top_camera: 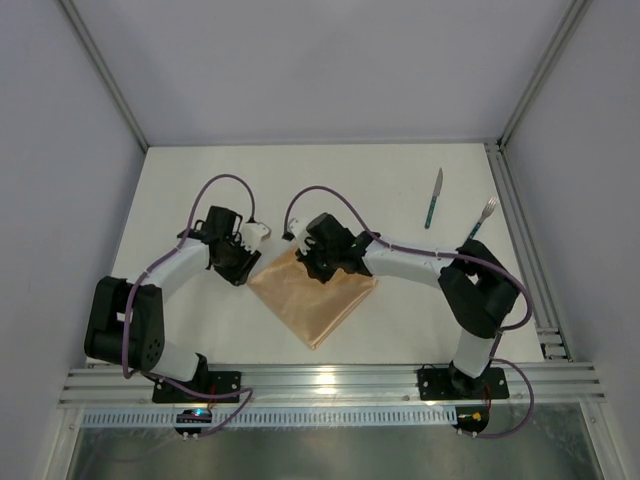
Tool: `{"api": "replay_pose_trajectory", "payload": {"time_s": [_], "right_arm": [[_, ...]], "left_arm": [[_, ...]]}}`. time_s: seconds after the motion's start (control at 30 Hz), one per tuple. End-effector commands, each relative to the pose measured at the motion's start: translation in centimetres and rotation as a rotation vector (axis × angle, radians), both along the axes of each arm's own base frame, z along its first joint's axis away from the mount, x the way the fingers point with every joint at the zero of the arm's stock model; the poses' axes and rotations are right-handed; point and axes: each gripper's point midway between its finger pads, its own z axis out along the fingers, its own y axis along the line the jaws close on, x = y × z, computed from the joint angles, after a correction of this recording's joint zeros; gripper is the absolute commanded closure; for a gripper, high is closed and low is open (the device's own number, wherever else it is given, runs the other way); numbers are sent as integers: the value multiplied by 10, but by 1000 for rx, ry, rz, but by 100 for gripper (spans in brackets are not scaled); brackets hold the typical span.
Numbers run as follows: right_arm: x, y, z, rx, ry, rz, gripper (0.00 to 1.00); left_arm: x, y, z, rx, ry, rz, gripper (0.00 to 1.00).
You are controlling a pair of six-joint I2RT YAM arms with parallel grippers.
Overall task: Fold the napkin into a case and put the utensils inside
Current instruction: Fold the top corner of the square-folded napkin at the center of the board.
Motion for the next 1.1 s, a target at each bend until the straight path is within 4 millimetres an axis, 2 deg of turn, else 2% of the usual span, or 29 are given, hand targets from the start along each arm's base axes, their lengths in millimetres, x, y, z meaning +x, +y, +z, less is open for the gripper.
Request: {"api": "replay_pose_trajectory", "payload": {"time_s": [0.0,0.03,0.1,0.2,0.4,0.7,0.9,1.07], "right_arm": [[-34,14,21,85,-9,120,96],[-42,16,27,110,-7,146,96],[-64,15,22,99,-1,203,96],[-88,15,24,106,-3,276,96],[-122,16,29,110,18,407,96],[-145,6,2,53,92,437,96],[-161,0,-5,41,127,483,96],[-164,1,-8,54,132,487,96]], "left_arm": [[10,-3,18,-32,-49,-9,57],[10,-3,18,-32,-49,-7,57],[11,-2,20,-34,-54,-3,57],[12,-1,24,-36,-66,-3,57],[14,-4,29,-50,-72,-9,57],[12,-14,31,-103,-57,-35,56],[14,-24,40,-152,-67,-62,56],[11,-34,40,-162,-55,-92,55]]}}
